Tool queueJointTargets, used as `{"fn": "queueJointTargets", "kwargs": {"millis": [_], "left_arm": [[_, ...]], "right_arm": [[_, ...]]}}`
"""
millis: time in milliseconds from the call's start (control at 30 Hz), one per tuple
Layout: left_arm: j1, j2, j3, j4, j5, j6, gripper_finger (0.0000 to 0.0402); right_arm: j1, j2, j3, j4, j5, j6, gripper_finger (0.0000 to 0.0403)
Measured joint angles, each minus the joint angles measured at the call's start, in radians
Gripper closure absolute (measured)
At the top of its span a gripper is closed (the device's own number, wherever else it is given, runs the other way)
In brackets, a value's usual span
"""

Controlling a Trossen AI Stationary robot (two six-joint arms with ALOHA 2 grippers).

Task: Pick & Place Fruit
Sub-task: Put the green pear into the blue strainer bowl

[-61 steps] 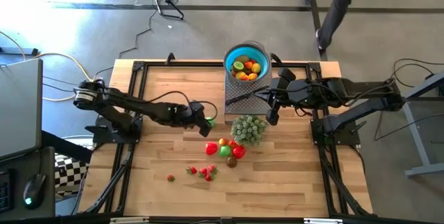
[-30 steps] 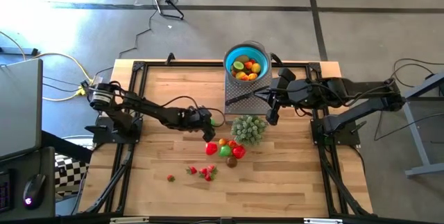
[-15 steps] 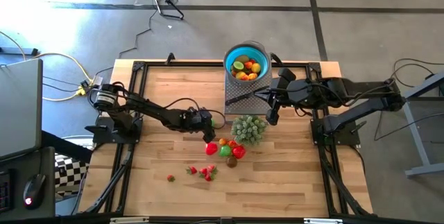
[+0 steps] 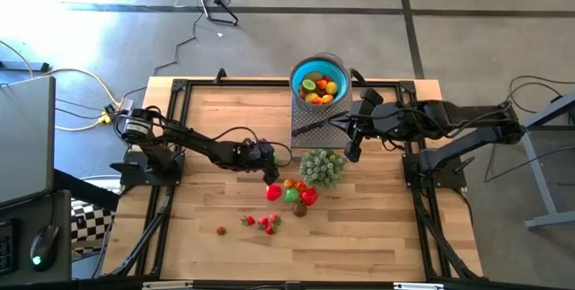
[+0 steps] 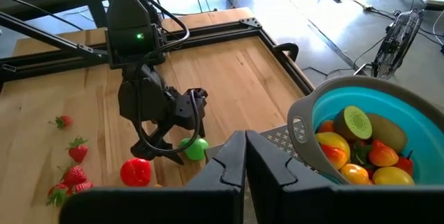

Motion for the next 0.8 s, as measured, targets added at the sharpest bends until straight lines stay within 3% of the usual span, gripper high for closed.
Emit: {"fn": "queueJointTargets", "kwargs": {"millis": [500, 800], "left_arm": [[0.001, 0.000, -0.002, -0.008, -0.008, -0.005, 0.0166], [0.001, 0.001, -0.002, -0.002, 0.000, -0.005, 0.0185]], "right_arm": [[0.000, 0.000, 0.000, 0.000, 0.000, 0.000, 0.0398], [0.000, 0.000, 0.000, 0.000, 0.000, 0.000, 0.0398]]}}
